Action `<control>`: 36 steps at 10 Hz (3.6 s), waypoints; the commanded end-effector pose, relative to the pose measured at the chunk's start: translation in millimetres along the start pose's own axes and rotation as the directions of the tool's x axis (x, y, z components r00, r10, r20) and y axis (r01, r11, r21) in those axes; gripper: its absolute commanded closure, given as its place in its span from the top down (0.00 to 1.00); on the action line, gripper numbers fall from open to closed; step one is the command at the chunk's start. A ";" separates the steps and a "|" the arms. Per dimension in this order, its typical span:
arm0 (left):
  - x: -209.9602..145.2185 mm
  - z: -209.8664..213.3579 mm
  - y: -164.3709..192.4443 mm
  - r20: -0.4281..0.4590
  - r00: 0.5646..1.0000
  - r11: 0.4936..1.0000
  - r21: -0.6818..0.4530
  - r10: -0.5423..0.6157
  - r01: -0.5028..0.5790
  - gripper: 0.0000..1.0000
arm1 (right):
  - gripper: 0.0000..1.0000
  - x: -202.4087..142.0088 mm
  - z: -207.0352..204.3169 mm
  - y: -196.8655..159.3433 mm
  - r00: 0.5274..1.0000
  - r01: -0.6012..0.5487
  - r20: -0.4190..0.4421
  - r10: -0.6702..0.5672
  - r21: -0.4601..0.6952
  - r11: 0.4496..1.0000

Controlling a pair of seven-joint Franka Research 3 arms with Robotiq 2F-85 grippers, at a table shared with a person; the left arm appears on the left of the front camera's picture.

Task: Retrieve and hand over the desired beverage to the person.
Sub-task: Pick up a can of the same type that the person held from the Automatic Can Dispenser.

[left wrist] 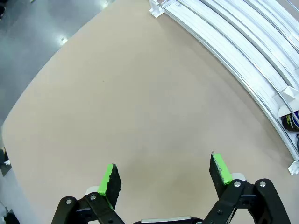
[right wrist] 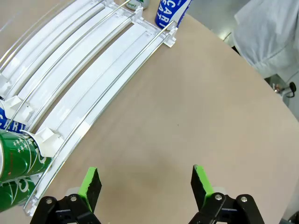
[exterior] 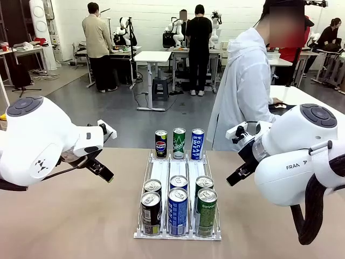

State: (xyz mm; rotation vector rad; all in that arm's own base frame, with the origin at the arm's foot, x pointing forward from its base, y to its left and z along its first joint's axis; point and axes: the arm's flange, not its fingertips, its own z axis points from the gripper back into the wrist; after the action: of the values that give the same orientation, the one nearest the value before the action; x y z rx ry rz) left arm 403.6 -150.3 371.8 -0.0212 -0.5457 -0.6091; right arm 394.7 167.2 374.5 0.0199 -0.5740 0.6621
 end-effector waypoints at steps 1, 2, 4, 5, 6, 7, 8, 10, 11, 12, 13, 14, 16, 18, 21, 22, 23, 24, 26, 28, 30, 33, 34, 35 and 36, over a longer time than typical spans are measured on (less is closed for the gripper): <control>0.0 0.0 0.2 0.000 1.000 1.000 0.000 0.000 0.000 1.00 | 1.00 0.0 0.0 -0.1 1.000 0.001 0.000 -0.001 0.000 1.000; 0.0 0.0 0.2 0.000 1.000 1.000 0.000 0.000 0.000 1.00 | 1.00 0.0 0.0 -0.1 1.000 0.001 0.000 -0.001 0.000 1.000; 0.0 0.0 0.2 0.000 1.000 1.000 0.000 0.000 0.000 1.00 | 1.00 0.0 0.0 -0.1 1.000 0.001 0.000 -0.001 0.000 1.000; 0.0 0.0 0.2 0.000 1.000 1.000 0.000 0.000 0.000 1.00 | 1.00 0.0 0.0 -0.1 1.000 0.001 0.000 -0.001 0.000 1.000; 0.0 0.0 0.2 0.000 1.000 1.000 0.000 0.000 0.000 1.00 | 1.00 0.0 0.0 -0.1 1.000 0.001 0.000 -0.001 0.000 1.000; 0.0 0.0 -0.1 0.000 1.000 1.000 0.000 0.000 0.000 1.00 | 1.00 0.0 0.0 0.0 1.000 0.000 0.000 0.000 0.000 1.000; 8.6 31.2 2.5 0.037 0.999 0.999 0.041 -0.012 0.011 1.00 | 1.00 6.7 37.5 2.4 0.997 -0.046 0.058 0.048 -0.026 0.999; 48.1 102.0 -5.9 0.056 0.995 0.988 0.137 -0.085 0.076 1.00 | 1.00 31.0 124.8 -7.5 0.996 -0.029 0.076 0.037 -0.102 0.994; 69.8 133.7 -9.7 0.059 0.993 0.981 0.168 -0.106 0.095 1.00 | 1.00 46.1 171.9 -12.2 0.995 -0.019 0.097 0.033 -0.141 0.990; 87.2 162.6 -11.4 0.064 0.991 0.974 0.198 -0.121 0.107 1.00 | 1.00 58.9 207.5 -9.8 0.995 -0.029 0.089 0.047 -0.195 0.980; 94.4 186.4 -12.2 0.048 0.989 0.964 0.232 -0.142 0.127 1.00 | 1.00 66.7 239.1 -3.0 0.993 -0.018 0.107 0.042 -0.213 0.977; 100.2 202.8 -10.5 0.080 0.990 0.963 0.254 -0.120 0.096 1.00 | 1.00 71.5 260.8 2.0 0.993 -0.023 0.109 0.051 -0.247 0.969; 86.5 215.4 -8.7 0.140 0.984 0.952 0.299 -0.113 0.067 1.00 | 1.00 63.3 256.2 3.9 0.995 -0.004 0.087 0.039 -0.375 0.927; 102.7 224.2 -10.3 0.102 0.984 0.966 0.228 -0.148 0.121 1.00 | 1.00 67.5 283.0 1.6 0.988 -0.034 0.140 0.067 -0.229 0.973; 85.5 253.6 9.3 0.106 0.988 0.985 -0.123 -0.108 0.121 1.00 | 1.00 30.3 289.2 -21.3 0.988 -0.023 0.151 0.028 -0.036 0.999; 84.9 275.1 43.1 0.048 0.999 0.944 -0.326 -0.026 0.040 1.00 | 1.00 5.9 306.4 -52.3 0.983 0.019 0.178 -0.043 0.136 0.991; 77.2 291.7 70.2 0.021 1.000 0.893 -0.451 0.002 0.008 1.00 | 1.00 -15.3 318.2 -78.4 0.967 0.068 0.225 -0.121 0.230 0.971; 67.6 303.2 93.9 0.028 0.999 0.889 -0.457 0.043 -0.025 1.00 | 1.00 -34.0 325.7 -103.3 0.949 0.147 0.240 -0.205 0.238 0.960; 37.5 323.6 126.4 0.106 0.986 0.915 -0.394 0.131 -0.079 1.00 | 1.00 -65.7 334.8 -136.6 0.900 0.256 0.284 -0.330 0.269 0.929; 8.9 338.9 155.5 0.156 0.972 0.920 -0.378 0.178 -0.108 1.00 | 1.00 -83.6 339.3 -156.0 0.868 0.313 0.307 -0.391 0.274 0.909; -20.7 355.1 174.0 0.220 0.951 0.923 -0.363 0.217 -0.126 1.00 | 1.00 -100.5 346.5 -171.9 0.849 0.342 0.305 -0.432 0.306 0.888; -42.8 359.3 192.5 0.246 0.942 0.929 -0.344 0.230 -0.136 1.00 | 1.00 -114.4 358.6 -180.4 0.810 0.329 0.382 -0.446 0.334 0.883; -29.0 371.3 189.3 0.209 0.948 0.926 -0.341 0.240 -0.160 1.00 | 1.00 -106.3 351.6 -174.5 0.828 0.378 0.316 -0.463 0.296 0.877; -29.0 371.3 189.3 0.209 0.948 0.926 -0.341 0.240 -0.160 1.00 | 1.00 -106.3 351.6 -174.5 0.828 0.378 0.316 -0.463 0.296 0.877; -29.0 371.3 189.3 0.209 0.948 0.926 -0.341 0.240 -0.160 1.00 | 1.00 -106.3 351.6 -174.5 0.828 0.378 0.316 -0.463 0.296 0.877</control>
State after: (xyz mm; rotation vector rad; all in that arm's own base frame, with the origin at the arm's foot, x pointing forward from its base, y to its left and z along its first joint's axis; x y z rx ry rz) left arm 307.9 89.5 700.0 -0.4572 -0.6732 -0.4947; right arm 252.1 -103.8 647.7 0.4869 -0.8460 0.2742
